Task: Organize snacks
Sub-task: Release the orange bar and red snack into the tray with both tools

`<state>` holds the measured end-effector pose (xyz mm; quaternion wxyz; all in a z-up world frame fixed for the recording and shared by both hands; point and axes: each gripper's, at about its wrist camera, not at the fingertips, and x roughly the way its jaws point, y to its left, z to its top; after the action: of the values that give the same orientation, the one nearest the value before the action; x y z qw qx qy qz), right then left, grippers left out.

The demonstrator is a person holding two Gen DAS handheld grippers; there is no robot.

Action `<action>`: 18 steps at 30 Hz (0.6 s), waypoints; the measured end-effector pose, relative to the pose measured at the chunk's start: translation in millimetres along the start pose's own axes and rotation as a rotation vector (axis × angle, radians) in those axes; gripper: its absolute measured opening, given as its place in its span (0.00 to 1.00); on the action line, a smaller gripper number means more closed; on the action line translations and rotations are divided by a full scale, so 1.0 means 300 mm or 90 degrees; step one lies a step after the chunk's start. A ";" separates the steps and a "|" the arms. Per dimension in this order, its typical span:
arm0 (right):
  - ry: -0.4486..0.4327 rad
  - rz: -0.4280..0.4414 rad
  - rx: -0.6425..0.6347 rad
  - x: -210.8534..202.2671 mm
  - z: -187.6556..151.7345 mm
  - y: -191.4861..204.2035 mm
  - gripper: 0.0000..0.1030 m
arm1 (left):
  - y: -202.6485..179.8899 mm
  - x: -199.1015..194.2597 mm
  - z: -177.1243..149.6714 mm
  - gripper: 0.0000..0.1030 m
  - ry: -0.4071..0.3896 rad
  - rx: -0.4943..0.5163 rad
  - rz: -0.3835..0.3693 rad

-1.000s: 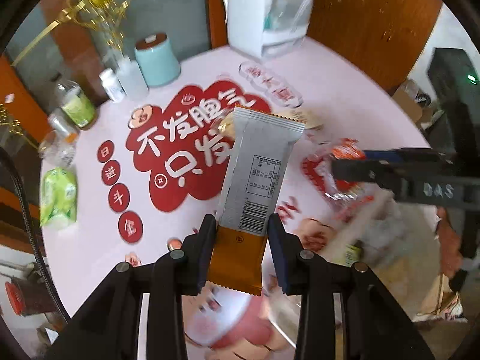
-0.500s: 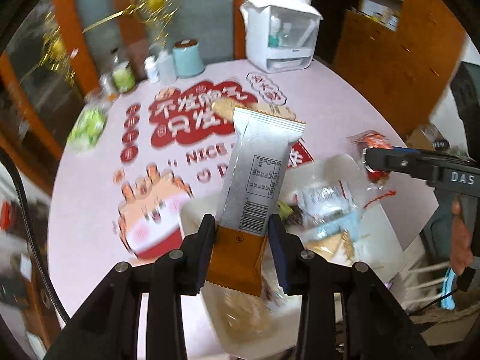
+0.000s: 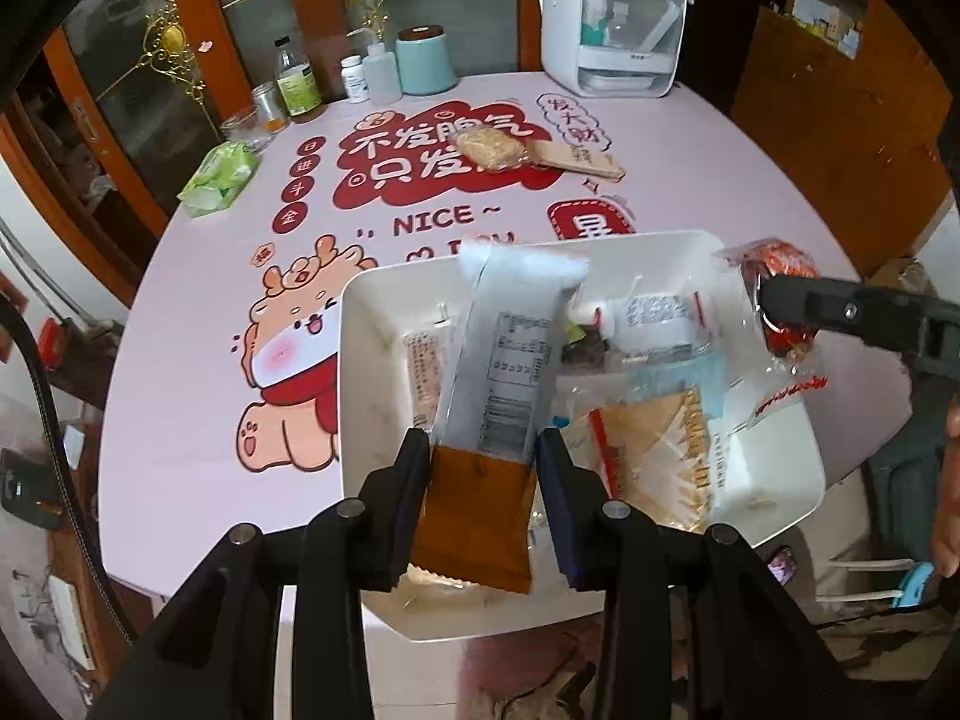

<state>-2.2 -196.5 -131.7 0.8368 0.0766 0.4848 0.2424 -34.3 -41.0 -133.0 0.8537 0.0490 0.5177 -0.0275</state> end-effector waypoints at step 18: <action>0.001 -0.017 -0.034 0.036 0.082 0.043 0.55 | 0.041 0.019 0.063 0.79 -0.016 -0.022 0.040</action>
<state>19.0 -177.6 -122.6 0.8413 0.0474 0.4799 0.2442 -13.9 -31.0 -128.6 0.8612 0.0502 0.5058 0.0073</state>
